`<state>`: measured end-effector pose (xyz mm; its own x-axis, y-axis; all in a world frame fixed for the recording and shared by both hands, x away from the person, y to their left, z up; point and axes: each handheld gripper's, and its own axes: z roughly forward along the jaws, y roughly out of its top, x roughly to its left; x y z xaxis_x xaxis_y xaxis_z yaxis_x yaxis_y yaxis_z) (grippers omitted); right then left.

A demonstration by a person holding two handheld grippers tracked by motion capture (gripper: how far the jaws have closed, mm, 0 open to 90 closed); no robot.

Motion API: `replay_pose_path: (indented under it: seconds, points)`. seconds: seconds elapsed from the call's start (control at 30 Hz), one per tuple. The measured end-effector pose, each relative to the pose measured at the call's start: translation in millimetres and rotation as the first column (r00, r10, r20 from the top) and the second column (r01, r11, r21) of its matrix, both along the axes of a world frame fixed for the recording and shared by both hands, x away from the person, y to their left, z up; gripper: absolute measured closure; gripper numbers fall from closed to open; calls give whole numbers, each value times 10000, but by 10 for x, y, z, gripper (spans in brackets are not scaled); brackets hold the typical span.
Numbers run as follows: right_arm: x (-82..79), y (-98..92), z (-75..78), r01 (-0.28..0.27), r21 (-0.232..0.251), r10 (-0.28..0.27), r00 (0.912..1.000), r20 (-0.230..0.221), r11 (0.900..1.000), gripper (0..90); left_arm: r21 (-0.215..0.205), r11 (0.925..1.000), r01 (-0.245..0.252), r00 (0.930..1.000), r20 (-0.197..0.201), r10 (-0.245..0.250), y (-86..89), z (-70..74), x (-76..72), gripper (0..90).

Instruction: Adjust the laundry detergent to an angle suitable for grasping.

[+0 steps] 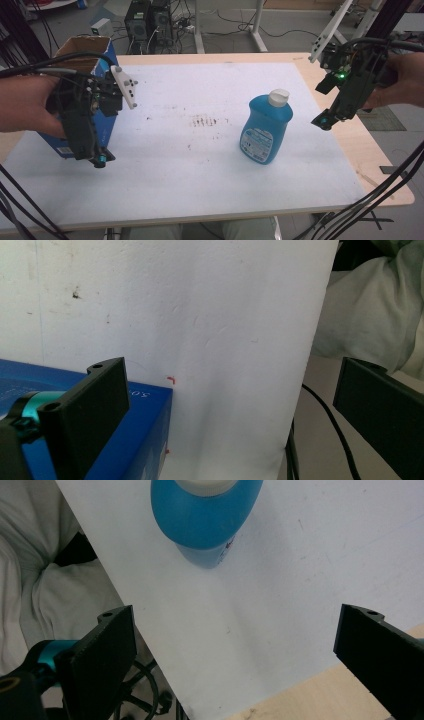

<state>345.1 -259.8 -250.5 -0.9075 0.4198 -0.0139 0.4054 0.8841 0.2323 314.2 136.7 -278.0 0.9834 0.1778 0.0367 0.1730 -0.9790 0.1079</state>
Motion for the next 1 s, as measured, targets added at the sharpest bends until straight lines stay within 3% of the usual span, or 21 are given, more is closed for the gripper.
replay_pose_path:
  seconds: [0.47, 1.0]
  points:
    - [-19, -34, -22, 63, 189, -64, 10000, 25, 9998, 30, 145, 9998, -113, 9999, -85, 114, -18, -15, -17, 17]
    - [-87, 11, 28, 116, 218, -119, 9998, 146, 9997, 30, 71, 9999, -128, 9998, 145, 127, 25, 72, -79, 16]
